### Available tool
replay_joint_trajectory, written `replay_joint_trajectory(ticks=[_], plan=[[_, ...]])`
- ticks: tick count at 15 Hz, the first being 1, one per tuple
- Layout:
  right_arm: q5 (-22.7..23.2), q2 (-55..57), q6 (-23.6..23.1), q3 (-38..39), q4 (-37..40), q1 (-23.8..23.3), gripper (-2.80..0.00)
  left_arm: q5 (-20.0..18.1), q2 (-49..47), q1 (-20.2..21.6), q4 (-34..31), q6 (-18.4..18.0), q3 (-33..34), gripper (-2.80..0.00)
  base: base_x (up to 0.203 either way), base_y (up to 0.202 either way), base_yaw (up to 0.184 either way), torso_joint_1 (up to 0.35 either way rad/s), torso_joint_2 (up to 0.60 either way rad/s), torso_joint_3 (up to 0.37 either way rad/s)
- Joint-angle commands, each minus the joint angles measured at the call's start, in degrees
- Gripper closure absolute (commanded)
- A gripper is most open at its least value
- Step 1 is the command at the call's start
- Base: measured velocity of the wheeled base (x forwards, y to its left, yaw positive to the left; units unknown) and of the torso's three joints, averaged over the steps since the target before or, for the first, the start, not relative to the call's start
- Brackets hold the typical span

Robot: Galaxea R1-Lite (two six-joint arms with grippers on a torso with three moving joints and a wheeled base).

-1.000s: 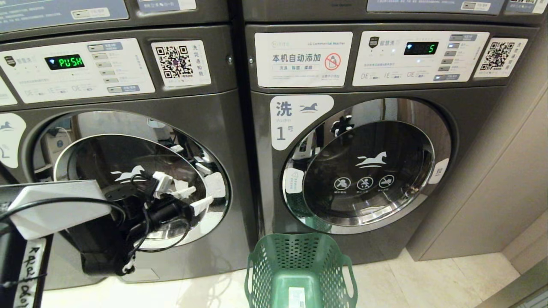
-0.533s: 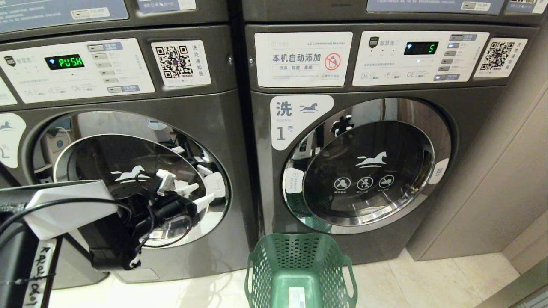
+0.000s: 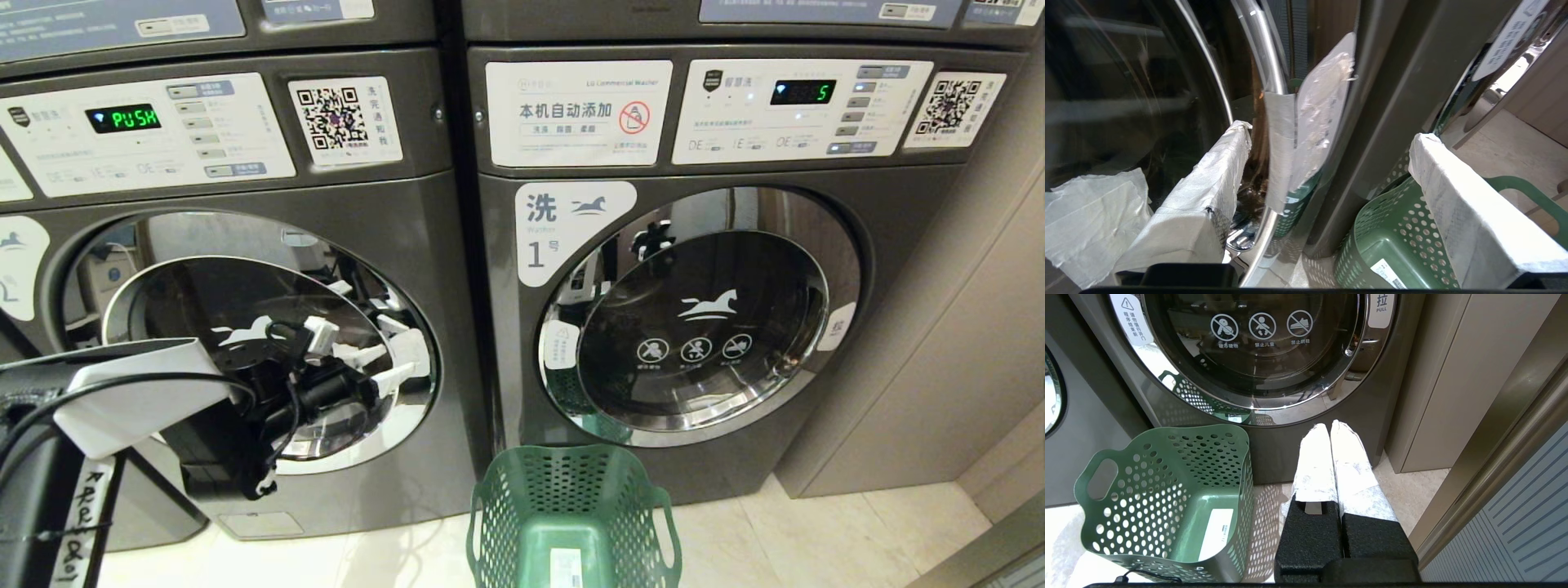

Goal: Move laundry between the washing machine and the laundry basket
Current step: Open the lid of the washing machine

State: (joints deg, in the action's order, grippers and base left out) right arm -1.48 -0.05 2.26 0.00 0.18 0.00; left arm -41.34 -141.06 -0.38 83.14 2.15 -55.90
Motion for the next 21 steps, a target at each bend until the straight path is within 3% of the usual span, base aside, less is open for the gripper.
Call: replay_joint_trajectory(ticks=[1, 17, 21], plan=[[-0.1, 0.0, 0.0, 0.0, 0.0, 0.0, 0.00, 0.0, -1.0, 0.2, -0.2, -0.1, -1.6, -2.80, 0.000, 0.000, 0.000, 0.000, 0.00, 0.000], [0.0, 0.0, 0.0, 0.0, 0.0, -0.1, 0.00, -0.3, -5.3, -1.5, -1.9, -0.1, -6.8, -2.80, 0.000, 0.000, 0.000, 0.000, 0.00, 0.000], [0.0, 0.0, -0.1, 0.0, 0.0, 0.0, 0.00, -3.3, -6.5, -1.2, -2.7, 0.1, -8.9, -2.80, 0.000, 0.000, 0.000, 0.000, 0.00, 0.000]])
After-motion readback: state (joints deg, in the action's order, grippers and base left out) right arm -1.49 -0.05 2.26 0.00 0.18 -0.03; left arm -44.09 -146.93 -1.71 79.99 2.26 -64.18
